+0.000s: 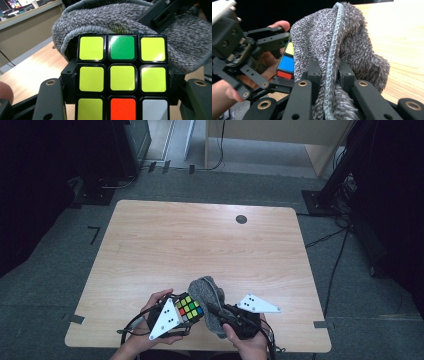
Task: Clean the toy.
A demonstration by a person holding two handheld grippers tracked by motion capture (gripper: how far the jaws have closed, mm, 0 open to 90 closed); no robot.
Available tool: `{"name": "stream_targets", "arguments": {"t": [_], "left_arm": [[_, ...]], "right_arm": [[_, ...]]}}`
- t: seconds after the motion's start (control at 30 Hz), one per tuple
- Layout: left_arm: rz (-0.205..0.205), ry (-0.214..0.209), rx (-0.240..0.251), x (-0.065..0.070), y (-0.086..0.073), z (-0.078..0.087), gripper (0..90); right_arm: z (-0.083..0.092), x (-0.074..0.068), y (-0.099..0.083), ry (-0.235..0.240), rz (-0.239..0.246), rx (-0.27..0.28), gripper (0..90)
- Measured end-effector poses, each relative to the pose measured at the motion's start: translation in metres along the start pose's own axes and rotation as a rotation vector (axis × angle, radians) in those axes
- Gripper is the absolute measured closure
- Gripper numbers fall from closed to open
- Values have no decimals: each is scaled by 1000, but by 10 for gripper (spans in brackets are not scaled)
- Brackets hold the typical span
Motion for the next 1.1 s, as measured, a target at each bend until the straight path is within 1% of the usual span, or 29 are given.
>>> {"name": "stream_targets", "arguments": {"t": [0.03,0.1,0.13,0.17,0.2,0.23,0.27,0.3,0.33,0.37,0.4,0.47,0.5,0.57,0.6,0.63,0.67,0.7,0.73,0.77,0.8,0.83,0.87,0.9,0.93,0.97,1.03,1.07,1.1], "left_arm": [[4,0,3,-1,0,0,340],[4,2,6,-2,1,1,340],[6,2,12,-3,2,2,340],[2,2,17,-3,4,4,340],[-5,7,20,-3,5,5,340],[-9,12,24,-3,7,7,341],[-5,11,32,-4,9,9,340],[0,8,39,-4,9,10,340],[8,7,44,-5,10,11,341],[11,7,43,-6,10,11,340],[10,10,37,-7,9,10,340],[5,9,21,-7,6,9,340],[-1,8,9,-7,4,8,340],[-14,7,-10,-5,1,5,340],[-15,2,-10,-3,1,4,340],[-20,-1,-7,-1,2,4,340],[-22,-4,3,1,4,4,341],[-32,0,-3,2,5,5,341],[-43,7,-5,2,4,4,341],[-55,12,2,3,4,5,341],[-57,9,15,4,5,7,341],[-54,3,21,4,6,7,341],[-51,0,23,4,7,7,341],[-58,6,16,4,7,7,341],[-63,9,6,4,6,6,341],[-67,7,-2,4,4,5,341],[-62,0,-7,4,2,5,341],[-50,-3,0,4,2,5,341],[-33,-11,12,3,4,7,341]], "right_arm": [[2,-2,1,7,3,9,769],[4,-10,5,45,6,26,768],[5,-15,6,62,14,30,767],[6,-18,8,67,26,30,767],[6,-19,8,60,37,25,767],[6,-18,8,54,35,24,767],[5,-15,8,38,30,17,767],[5,-9,6,3,30,4,768],[6,-3,5,-31,21,-9,769],[7,2,4,-50,7,-13,769],[8,3,4,-49,-9,-1,769],[12,-2,10,-6,-20,36,769],[14,-8,14,14,-7,59,768],[14,-24,20,63,49,84,768],[13,-32,21,78,79,81,767],[10,-36,21,78,103,65,767],[6,-38,18,72,118,41,767],[3,-37,14,56,125,25,766],[2,-32,12,39,117,34,767],[1,-24,9,17,97,29,767],[1,-15,5,-42,98,13,769],[1,-6,2,-115,113,-10,770],[1,0,-1,-138,100,-20,770],[2,2,-2,-115,66,-7,769],[4,-1,1,-85,50,19,769],[6,-6,5,-60,58,42,768],[9,-24,13,6,115,79,765],[9,-33,16,32,143,82,764],[8,-38,17,39,163,72,763]]}}
Point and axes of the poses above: each handheld gripper's, and its own axes: z roughly backward along the jaws, y roughly out of its top, x roughly to its right, the point moved 6 cm from there along -z, roughly forward along the jaws, and after that the axes turned 5 degrees about y, right-handed, at the moved point
